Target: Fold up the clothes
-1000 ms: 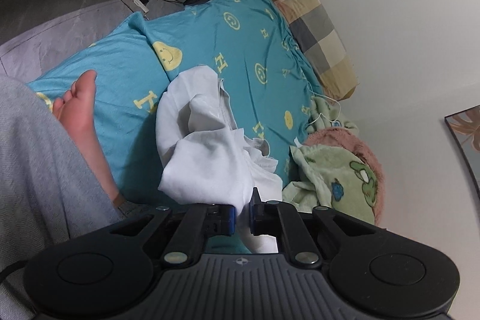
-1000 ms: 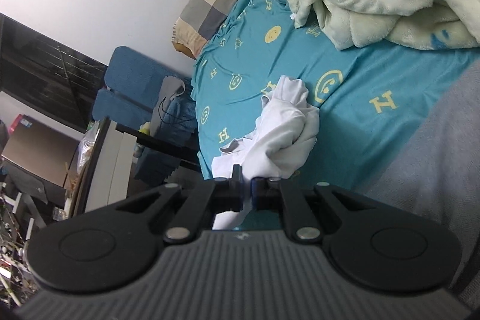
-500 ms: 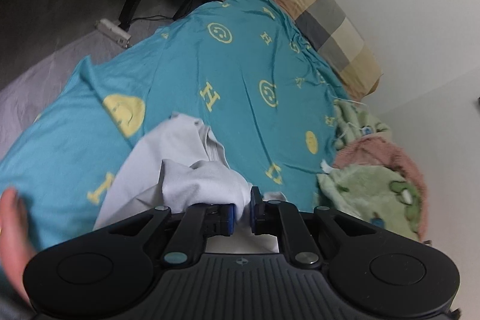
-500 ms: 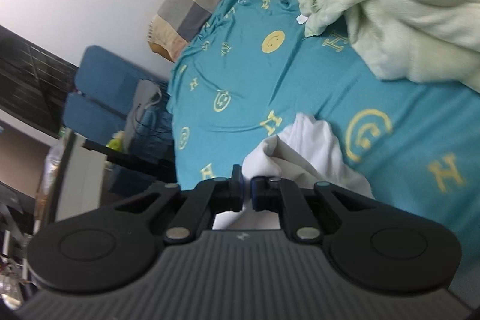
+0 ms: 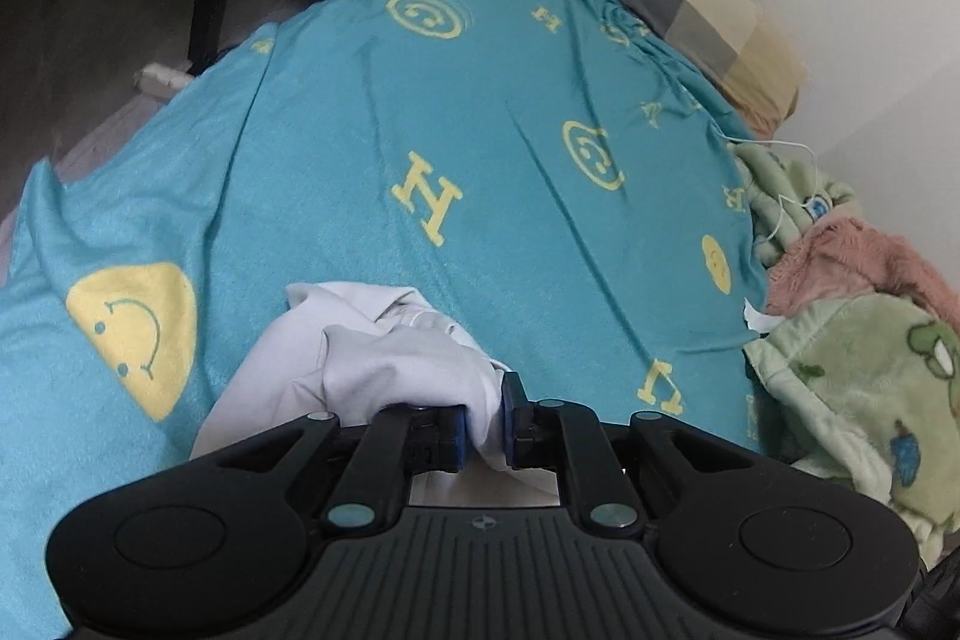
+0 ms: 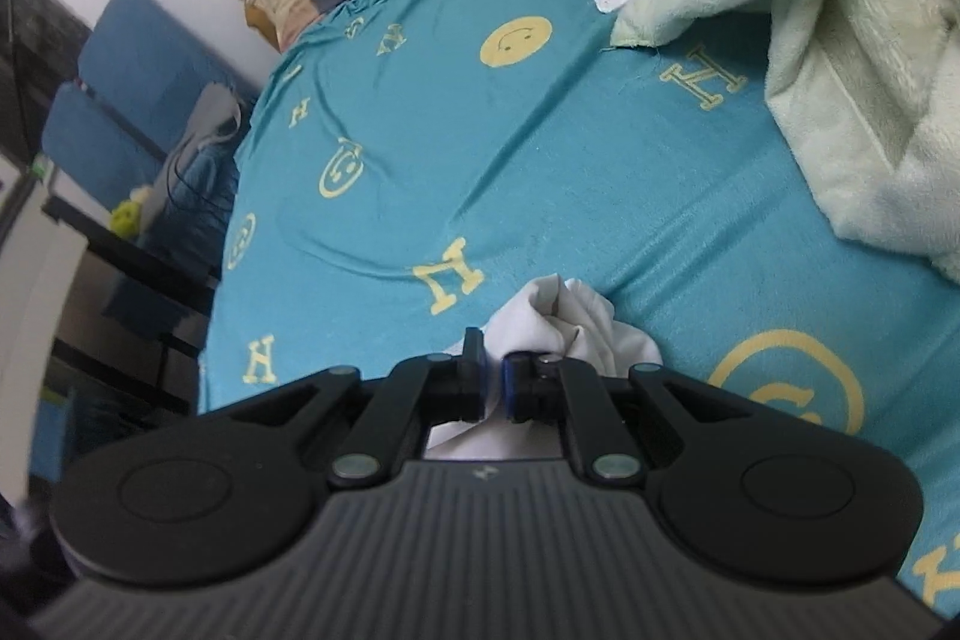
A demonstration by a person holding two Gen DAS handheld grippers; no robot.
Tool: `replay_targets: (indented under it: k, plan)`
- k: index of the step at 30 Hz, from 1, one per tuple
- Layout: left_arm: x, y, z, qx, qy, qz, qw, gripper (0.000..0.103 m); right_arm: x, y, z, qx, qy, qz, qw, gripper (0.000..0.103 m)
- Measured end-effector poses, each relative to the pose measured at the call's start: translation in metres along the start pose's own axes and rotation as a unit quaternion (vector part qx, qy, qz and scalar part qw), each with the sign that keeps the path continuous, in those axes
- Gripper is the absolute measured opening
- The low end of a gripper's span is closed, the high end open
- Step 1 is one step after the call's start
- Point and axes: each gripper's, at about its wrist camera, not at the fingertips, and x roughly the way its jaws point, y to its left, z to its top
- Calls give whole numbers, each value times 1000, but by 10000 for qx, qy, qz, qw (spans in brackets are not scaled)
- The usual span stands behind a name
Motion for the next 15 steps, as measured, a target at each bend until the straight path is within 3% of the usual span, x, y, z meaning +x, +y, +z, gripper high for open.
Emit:
replay_targets:
  k: [2, 6, 7, 8, 9, 10, 12, 15]
  plan:
    - [-8, -6, -4, 278, -125, -5, 9995, 19, -5, 5, -2, -219, -75, 0, 9997, 10]
    - [-28, -24, -18, 1045, -450, 60, 9935, 54, -23, 15, -7, -699, -282, 108, 9971, 13]
    - [-33, -29, -23, 1241, -549, 88, 9907, 68, -27, 18, -8, -829, -331, 149, 9959, 16]
    - [-38, -33, -28, 1429, -649, 143, 9875, 75, -32, 21, -10, -971, -371, 206, 9944, 20]
    - [-43, -38, -33, 1615, -749, 209, 9838, 84, -35, 24, -12, -1112, -415, 273, 9926, 35]
    - [-44, -42, -37, 1809, -810, 269, 9798, 85, -38, 27, -14, -1236, -459, 358, 9906, 52]
    - [-41, -47, -44, 2140, -830, 418, 9724, 85, -39, 31, -17, -1406, -519, 508, 9874, 68]
    - [-21, -44, -47, 2264, -625, 679, 9697, 85, -26, 38, -19, -1679, -402, 344, 9844, 68]
